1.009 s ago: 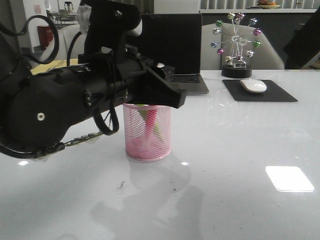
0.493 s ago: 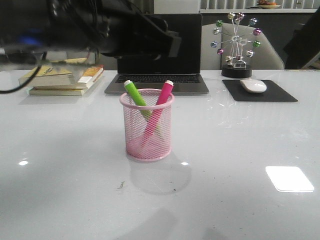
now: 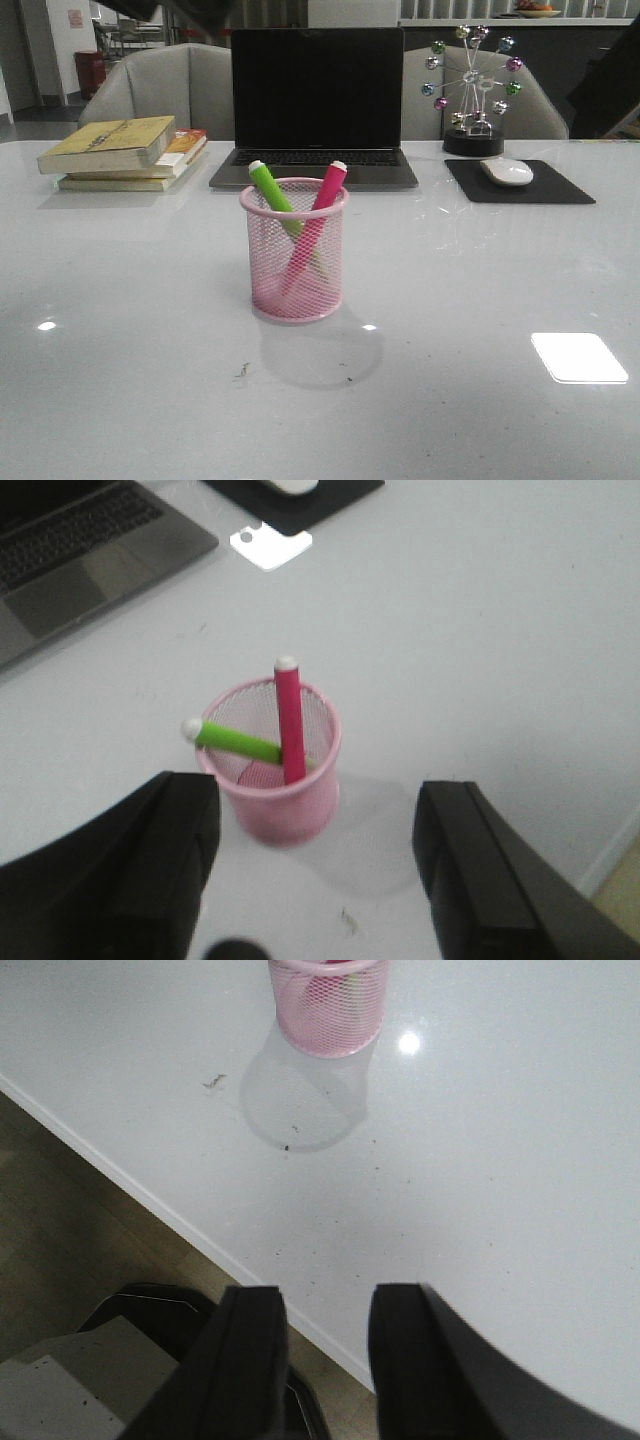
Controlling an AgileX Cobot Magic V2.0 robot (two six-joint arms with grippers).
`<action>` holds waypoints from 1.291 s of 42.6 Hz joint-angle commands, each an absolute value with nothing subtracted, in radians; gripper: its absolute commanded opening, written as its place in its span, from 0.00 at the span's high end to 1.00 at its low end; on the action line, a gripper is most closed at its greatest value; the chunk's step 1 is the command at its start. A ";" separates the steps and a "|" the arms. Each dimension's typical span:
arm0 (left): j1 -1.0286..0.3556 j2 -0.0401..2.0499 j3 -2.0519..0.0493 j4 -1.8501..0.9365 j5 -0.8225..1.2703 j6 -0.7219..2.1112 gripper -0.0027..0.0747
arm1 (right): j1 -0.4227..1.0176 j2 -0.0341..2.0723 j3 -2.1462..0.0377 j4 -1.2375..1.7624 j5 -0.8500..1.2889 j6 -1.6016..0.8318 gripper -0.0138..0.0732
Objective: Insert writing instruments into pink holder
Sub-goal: 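Withdraw the left gripper up and away from the holder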
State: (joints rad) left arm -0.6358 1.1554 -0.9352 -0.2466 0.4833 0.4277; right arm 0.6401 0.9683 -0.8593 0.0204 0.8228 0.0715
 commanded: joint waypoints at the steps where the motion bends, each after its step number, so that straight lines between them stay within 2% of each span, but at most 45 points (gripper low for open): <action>1: -0.575 1.066 -0.983 -0.218 0.594 0.406 0.35 | 0.633 0.951 -0.896 0.015 0.767 0.072 0.45; 16: -0.385 0.909 -0.993 -0.122 0.903 0.224 0.35 | 0.633 0.951 -0.896 0.015 0.759 0.072 0.45; 33: -0.370 0.889 -0.967 -0.124 0.904 0.204 0.35 | 0.633 0.947 -0.896 -0.076 0.777 0.060 0.45; 47: -0.370 0.889 -0.967 -0.124 0.881 0.204 0.35 | 0.633 0.811 -0.812 -0.108 0.703 0.060 0.45; 51: -0.370 0.889 -0.967 -0.124 0.880 0.204 0.40 | 0.633 0.800 -0.805 -0.115 0.705 0.061 0.45; 55: -0.370 0.889 -0.967 -0.125 0.876 0.203 0.55 | 0.633 0.800 -0.805 -0.115 0.708 0.072 0.47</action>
State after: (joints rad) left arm -0.3701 0.9011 -0.9419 -0.1085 0.9434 0.2124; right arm 0.6383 0.8105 -0.7792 -0.0940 0.7726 0.0660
